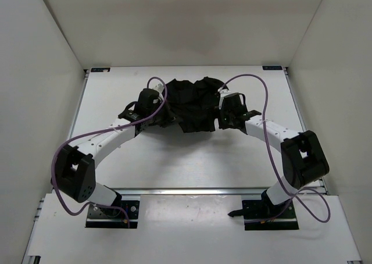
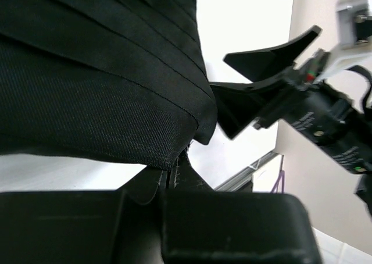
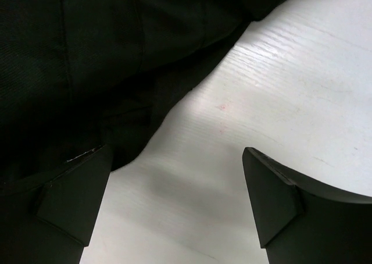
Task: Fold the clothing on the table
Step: Flatten the skirt out
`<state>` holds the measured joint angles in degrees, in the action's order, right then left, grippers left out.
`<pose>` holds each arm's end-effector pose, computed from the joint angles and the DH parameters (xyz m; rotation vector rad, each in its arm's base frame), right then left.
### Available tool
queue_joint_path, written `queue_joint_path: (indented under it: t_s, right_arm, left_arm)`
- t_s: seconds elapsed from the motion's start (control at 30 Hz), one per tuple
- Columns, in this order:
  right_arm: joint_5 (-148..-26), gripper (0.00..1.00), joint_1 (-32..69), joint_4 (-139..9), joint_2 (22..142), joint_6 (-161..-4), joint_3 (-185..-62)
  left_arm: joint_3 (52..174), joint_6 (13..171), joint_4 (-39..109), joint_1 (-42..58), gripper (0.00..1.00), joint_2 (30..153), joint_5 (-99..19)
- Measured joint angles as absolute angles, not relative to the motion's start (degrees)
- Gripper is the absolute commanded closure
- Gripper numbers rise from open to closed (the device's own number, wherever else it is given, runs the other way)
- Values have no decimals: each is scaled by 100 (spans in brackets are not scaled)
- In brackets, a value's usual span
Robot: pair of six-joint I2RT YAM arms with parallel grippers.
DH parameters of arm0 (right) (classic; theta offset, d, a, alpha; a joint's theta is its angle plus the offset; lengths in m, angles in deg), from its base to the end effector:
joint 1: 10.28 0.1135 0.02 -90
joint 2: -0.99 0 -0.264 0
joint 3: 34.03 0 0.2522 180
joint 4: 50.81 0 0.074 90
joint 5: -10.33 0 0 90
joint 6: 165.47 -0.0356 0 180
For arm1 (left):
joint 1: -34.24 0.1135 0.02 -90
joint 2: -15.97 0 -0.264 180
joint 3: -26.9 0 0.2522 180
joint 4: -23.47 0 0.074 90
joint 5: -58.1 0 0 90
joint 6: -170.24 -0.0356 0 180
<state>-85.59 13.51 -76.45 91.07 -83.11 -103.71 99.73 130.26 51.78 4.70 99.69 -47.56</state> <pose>0.3029 0.1376 0.2108 -0.3871 2.3716 0.3822 0.2760 -0.1675 0.2598 -0.2769 2.4288 -0.9989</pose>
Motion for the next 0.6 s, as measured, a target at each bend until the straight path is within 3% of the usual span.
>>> queue_joint_path:
  t_s: [0.17, 0.6]
  right_arm:
    - [-8309, 11, 1664, -7424, 9287, -8259, -10371]
    - [-7770, 39, 1769, -6816, 9864, -8307, -10367]
  left_arm:
    - [9980, 13033, 5182, 489, 100, 9921, -4856]
    - [10126, 13166, 5451, 671, 100, 9648, -5167]
